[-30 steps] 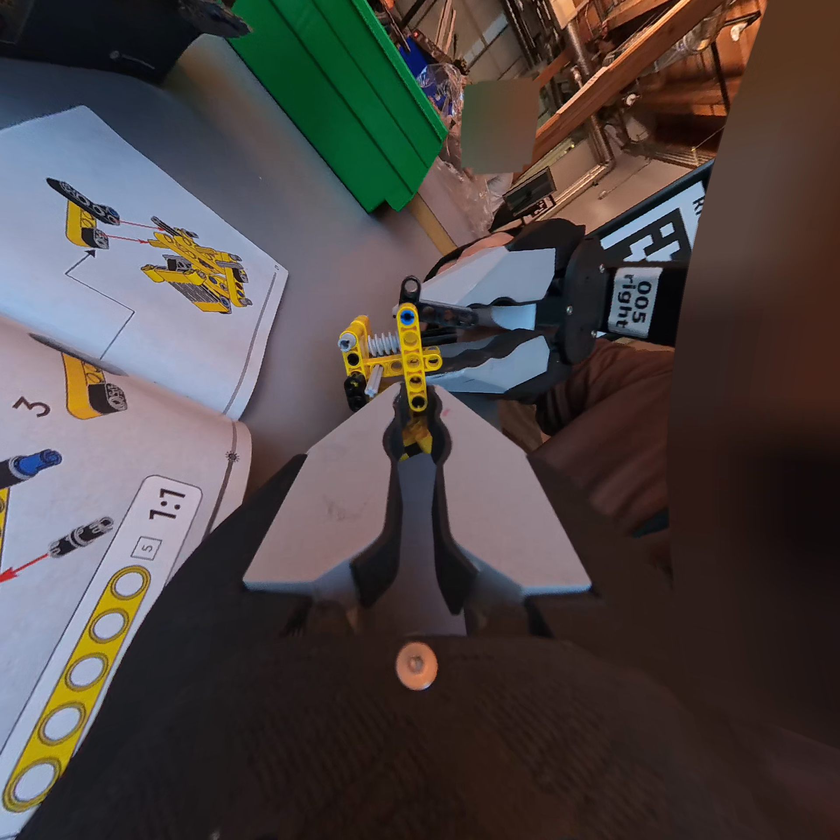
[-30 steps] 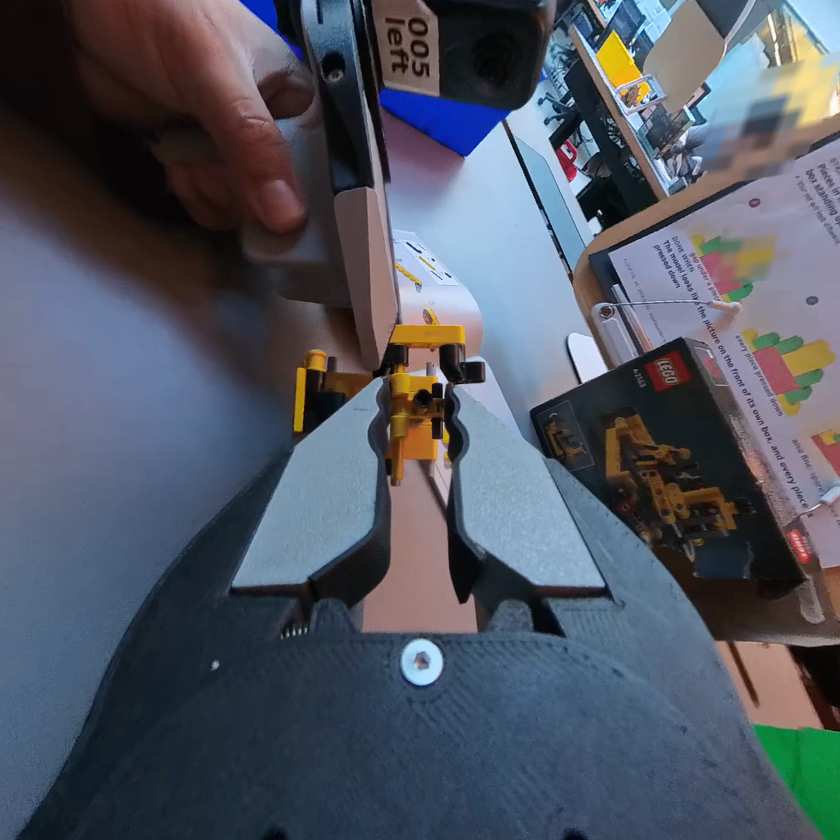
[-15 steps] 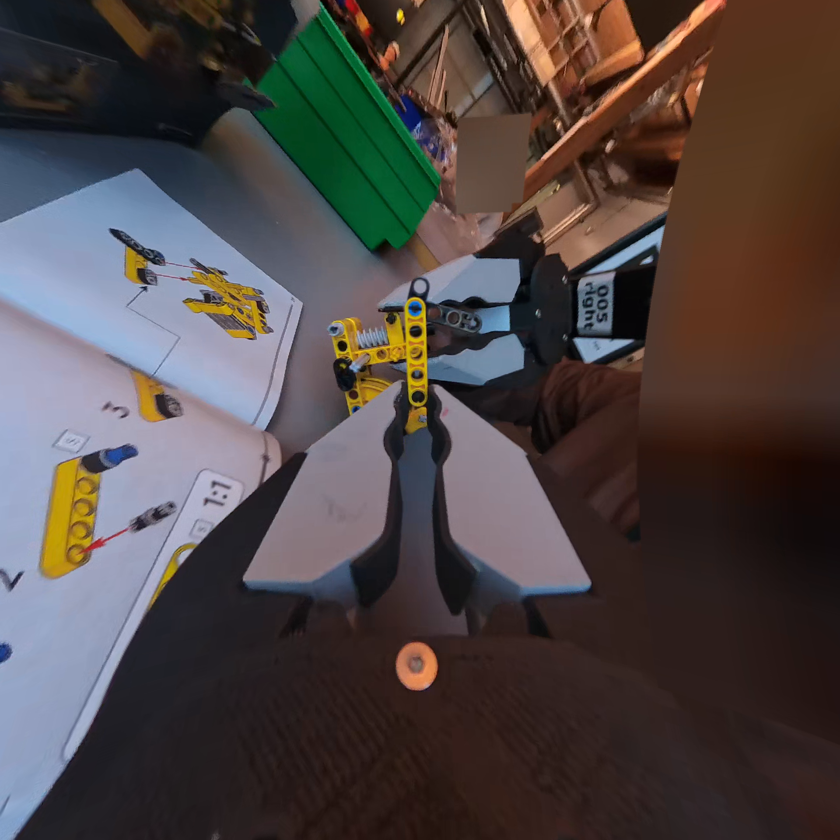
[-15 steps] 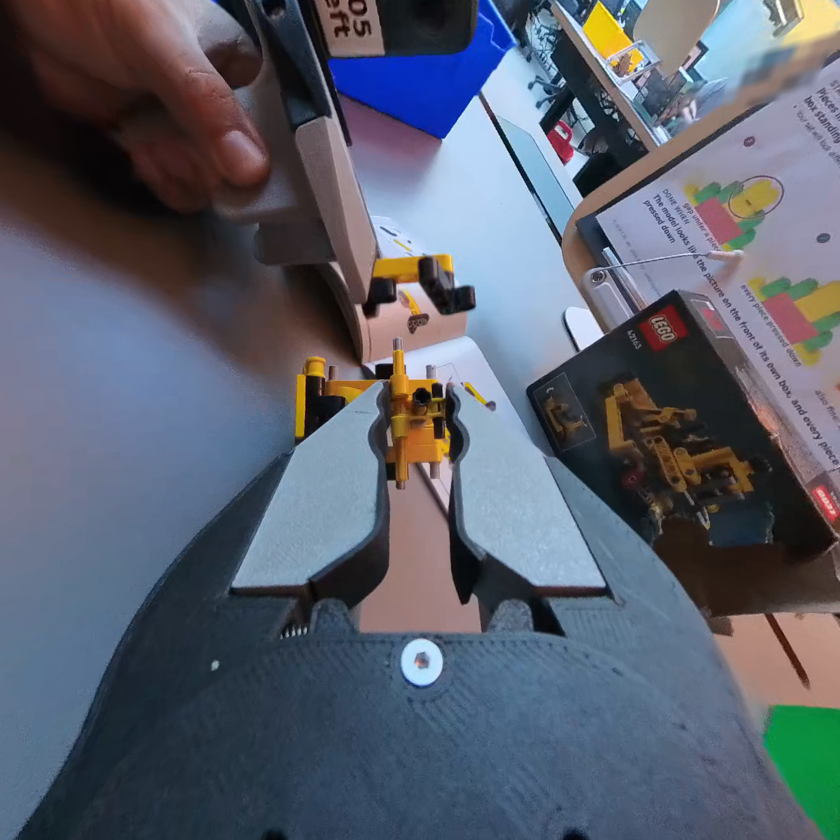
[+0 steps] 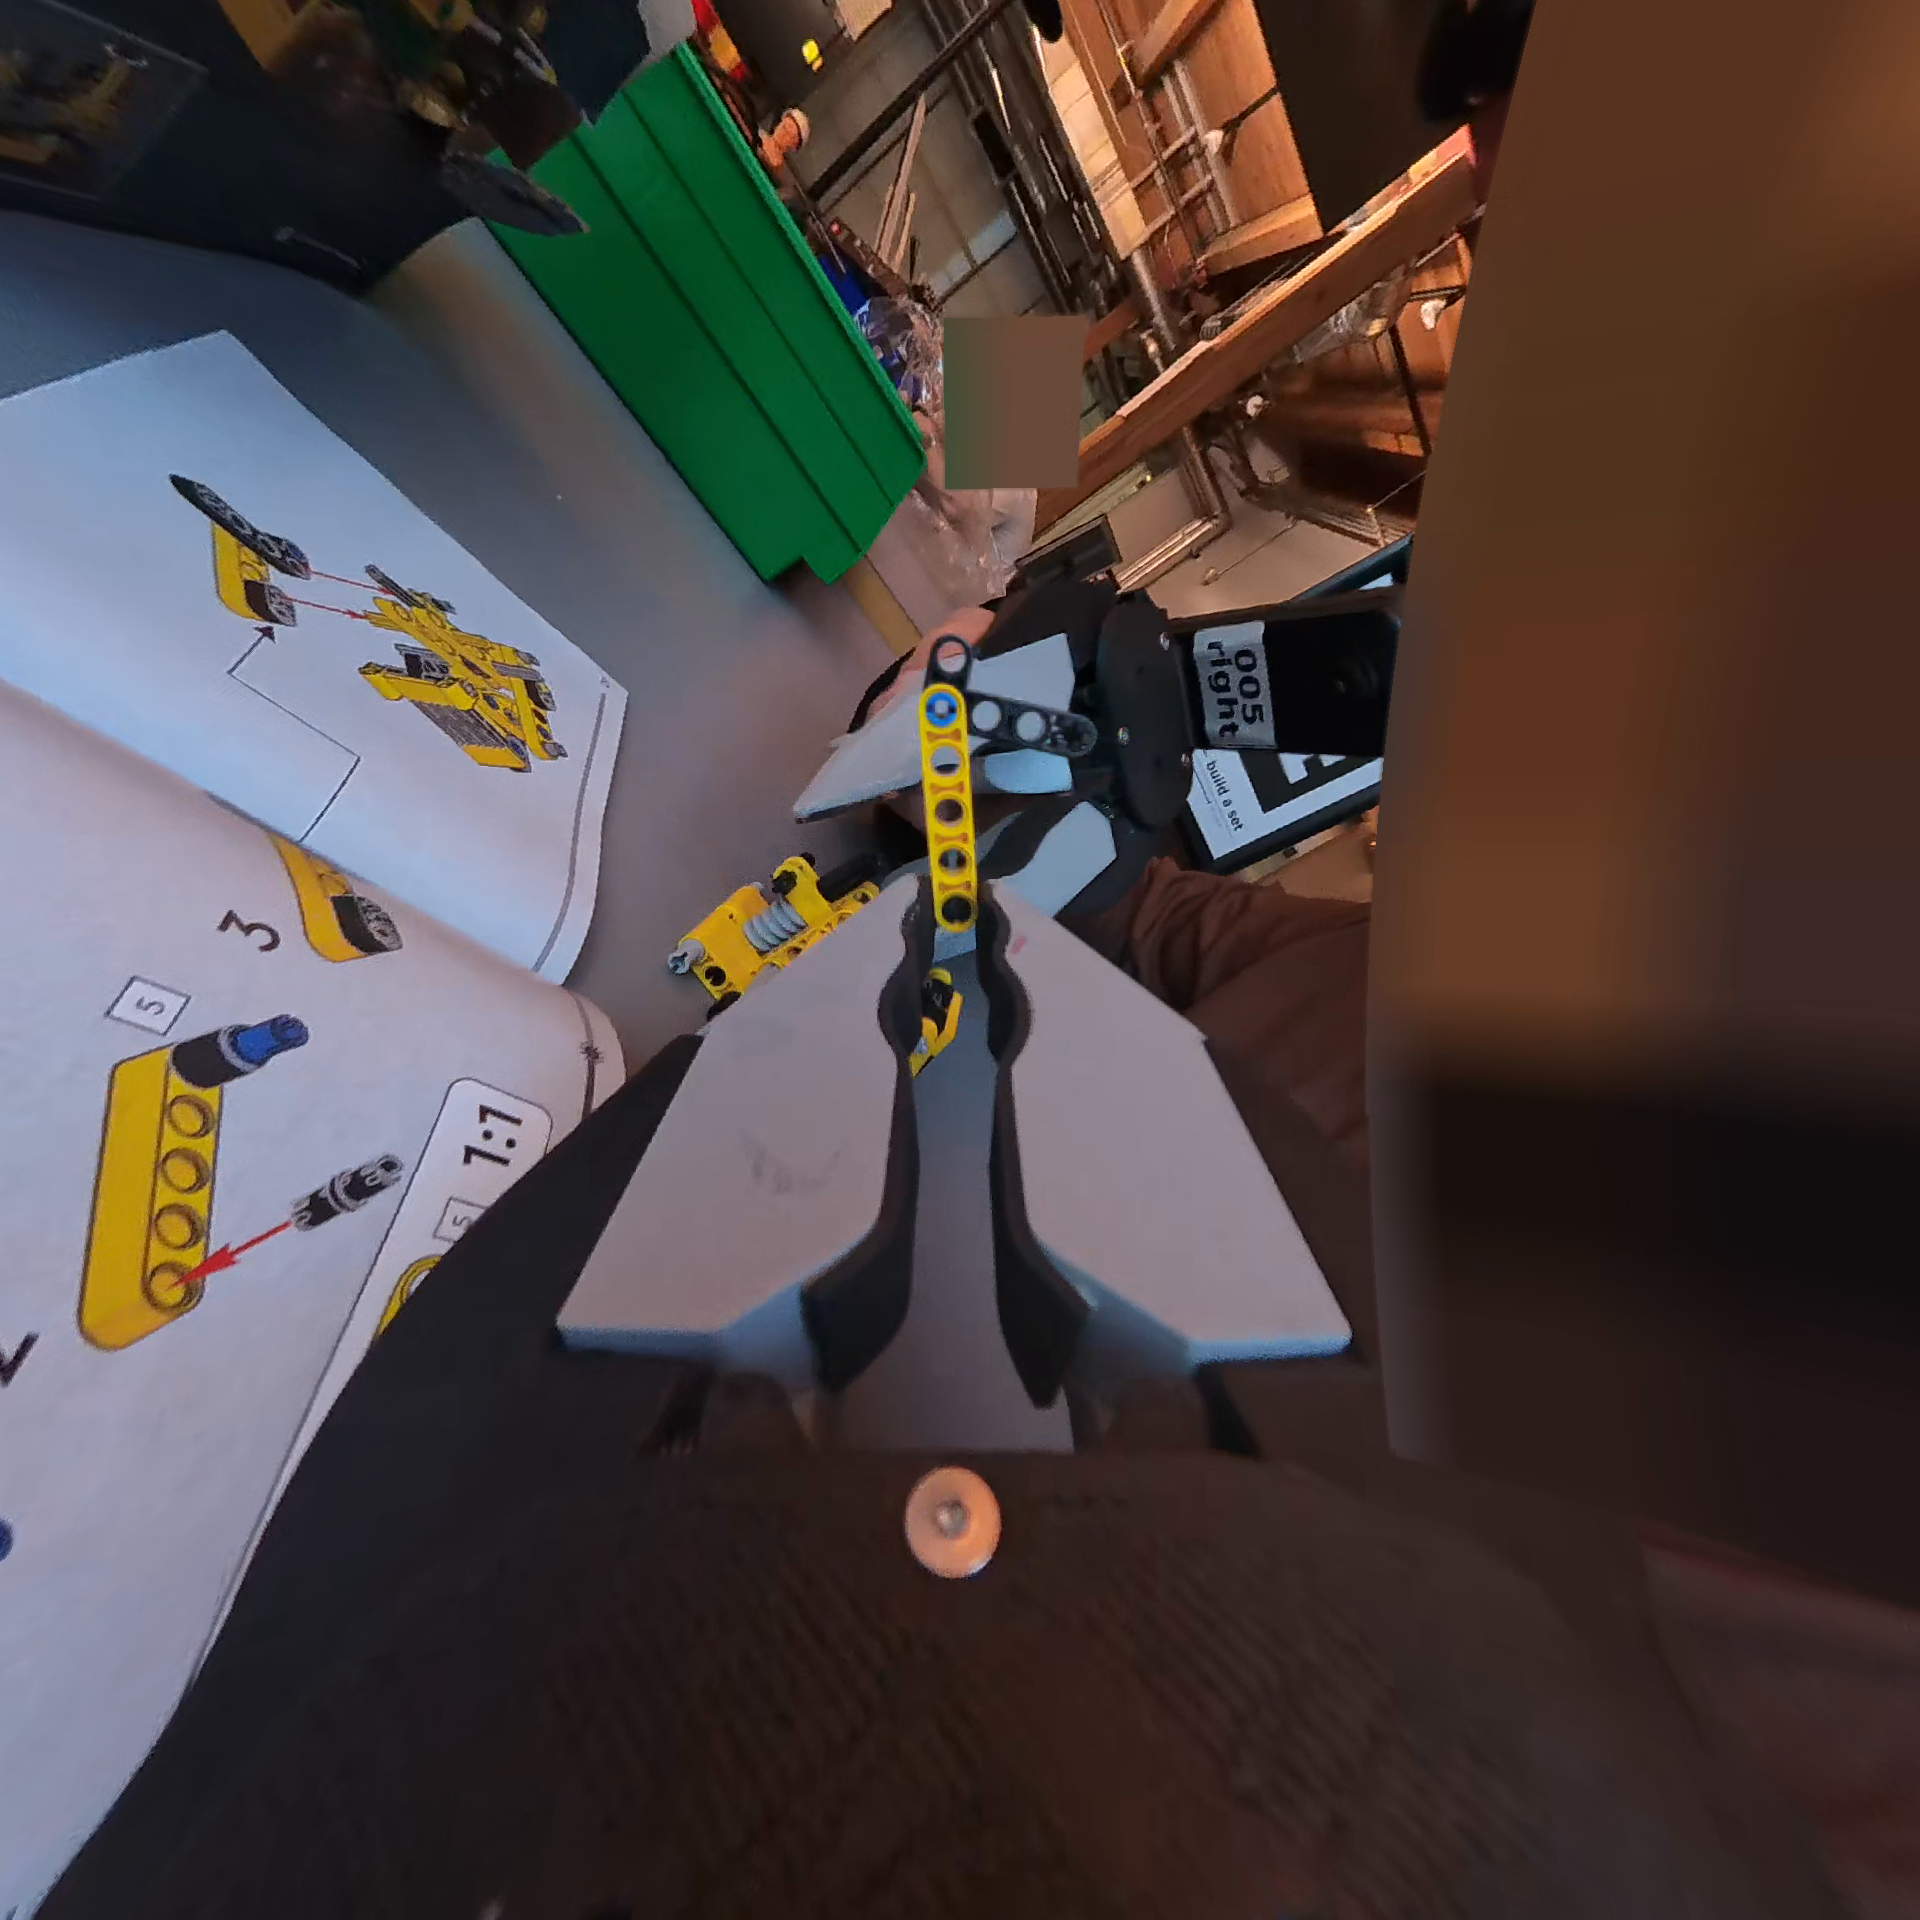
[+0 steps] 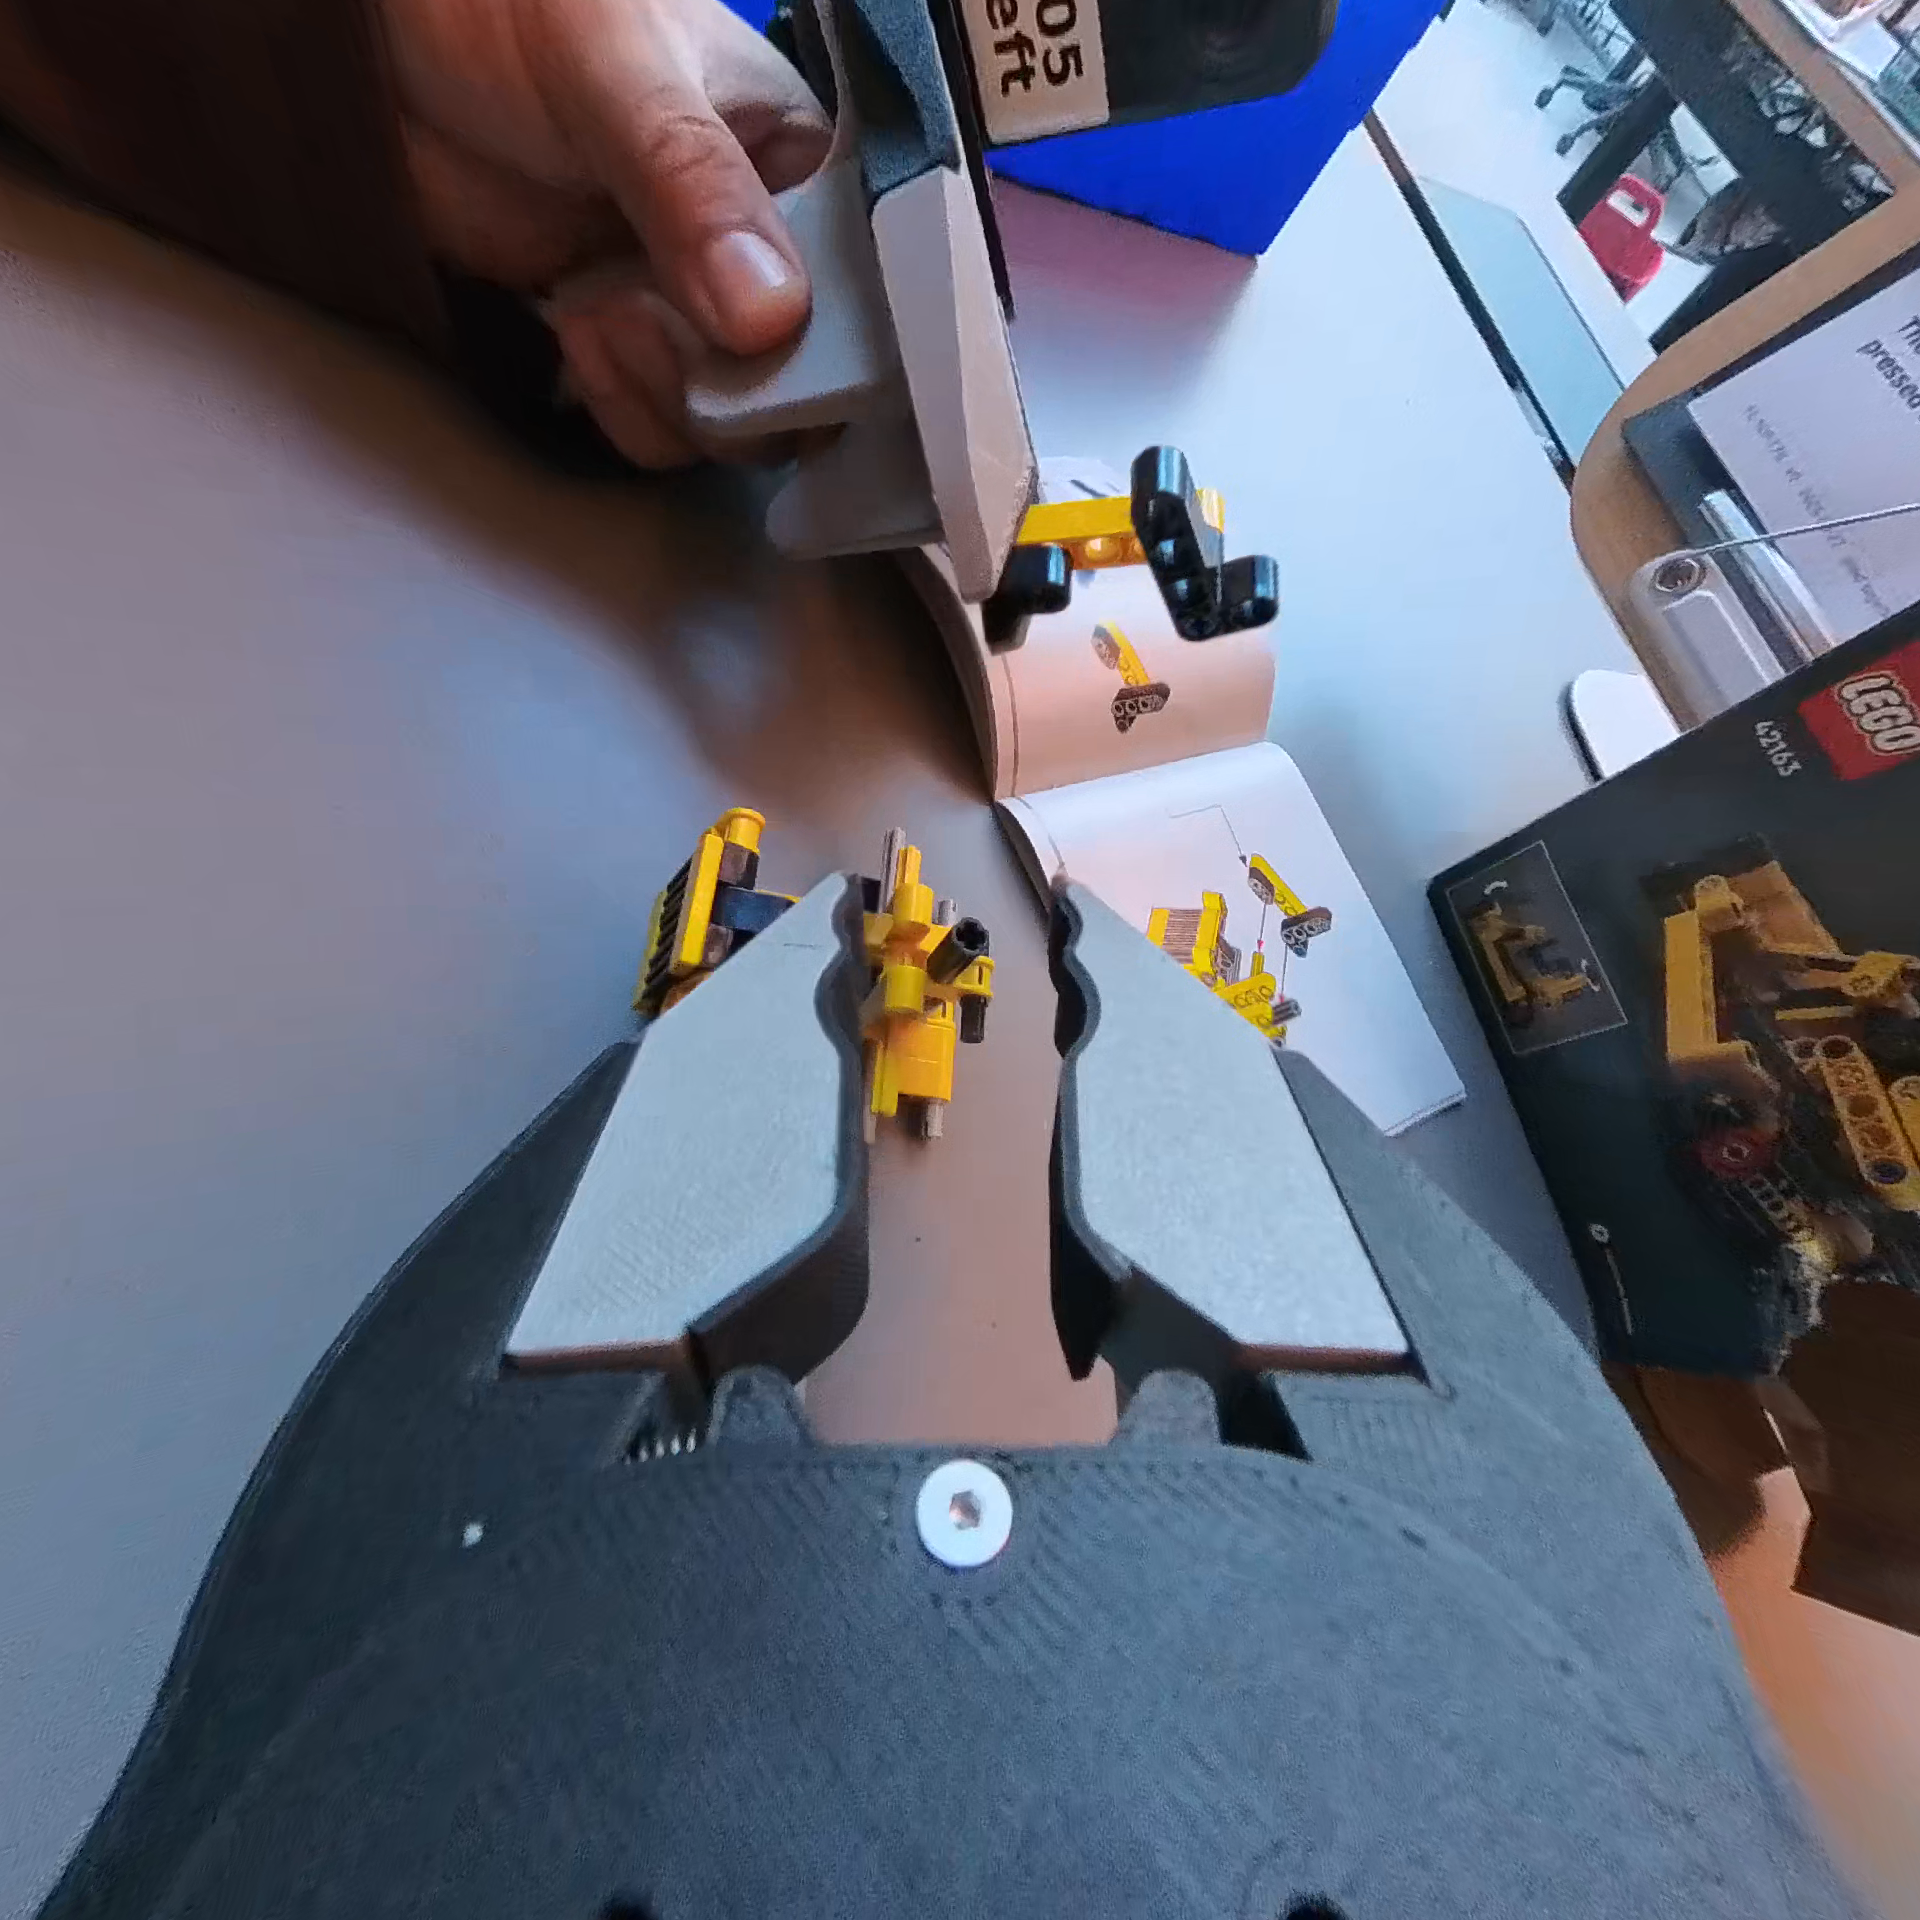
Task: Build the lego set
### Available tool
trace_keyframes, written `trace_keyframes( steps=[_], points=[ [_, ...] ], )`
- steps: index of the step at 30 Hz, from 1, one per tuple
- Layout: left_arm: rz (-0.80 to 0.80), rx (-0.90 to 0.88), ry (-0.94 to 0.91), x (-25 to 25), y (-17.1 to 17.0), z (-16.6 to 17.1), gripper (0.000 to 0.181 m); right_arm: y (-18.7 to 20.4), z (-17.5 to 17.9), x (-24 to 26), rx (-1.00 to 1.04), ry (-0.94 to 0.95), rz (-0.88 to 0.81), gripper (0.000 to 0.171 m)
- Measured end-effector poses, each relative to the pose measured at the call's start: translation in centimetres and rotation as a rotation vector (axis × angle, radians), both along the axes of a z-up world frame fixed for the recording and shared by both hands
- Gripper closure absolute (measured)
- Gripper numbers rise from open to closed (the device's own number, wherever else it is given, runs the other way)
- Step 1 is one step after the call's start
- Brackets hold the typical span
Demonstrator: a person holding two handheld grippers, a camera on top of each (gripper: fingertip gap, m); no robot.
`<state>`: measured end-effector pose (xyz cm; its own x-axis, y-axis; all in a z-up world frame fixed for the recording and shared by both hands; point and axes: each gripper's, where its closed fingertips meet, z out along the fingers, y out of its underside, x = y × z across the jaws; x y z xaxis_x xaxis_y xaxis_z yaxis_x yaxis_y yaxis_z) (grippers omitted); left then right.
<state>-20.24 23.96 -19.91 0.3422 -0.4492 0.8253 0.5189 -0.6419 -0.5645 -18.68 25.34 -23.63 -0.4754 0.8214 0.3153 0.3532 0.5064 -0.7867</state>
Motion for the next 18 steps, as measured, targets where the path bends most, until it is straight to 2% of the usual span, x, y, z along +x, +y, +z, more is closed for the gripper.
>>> trace_keyframes(
  steps=[11,13,16,18],
  points=[
    [0.009,-0.006,0.043,-0.5,-0.2,-0.2,0.176,0.9,0.5,1.0,-0.046,-0.021,0.033,0.13],
    [0.006,-0.004,0.033,-0.4,-0.2,-0.1,0.176,1.7,1.1,1.1,-0.099,-0.012,0.016,0.133],
    [-0.009,0.006,0.01,0.0,-0.2,0.2,0.176,1.4,2.4,1.1,-0.229,0.002,0.035,0.151],
    [-0.027,0.015,0.012,0.7,-0.3,0.3,0.176,0.8,2.8,0.8,-0.306,-0.007,0.036,0.15]
  ],
)
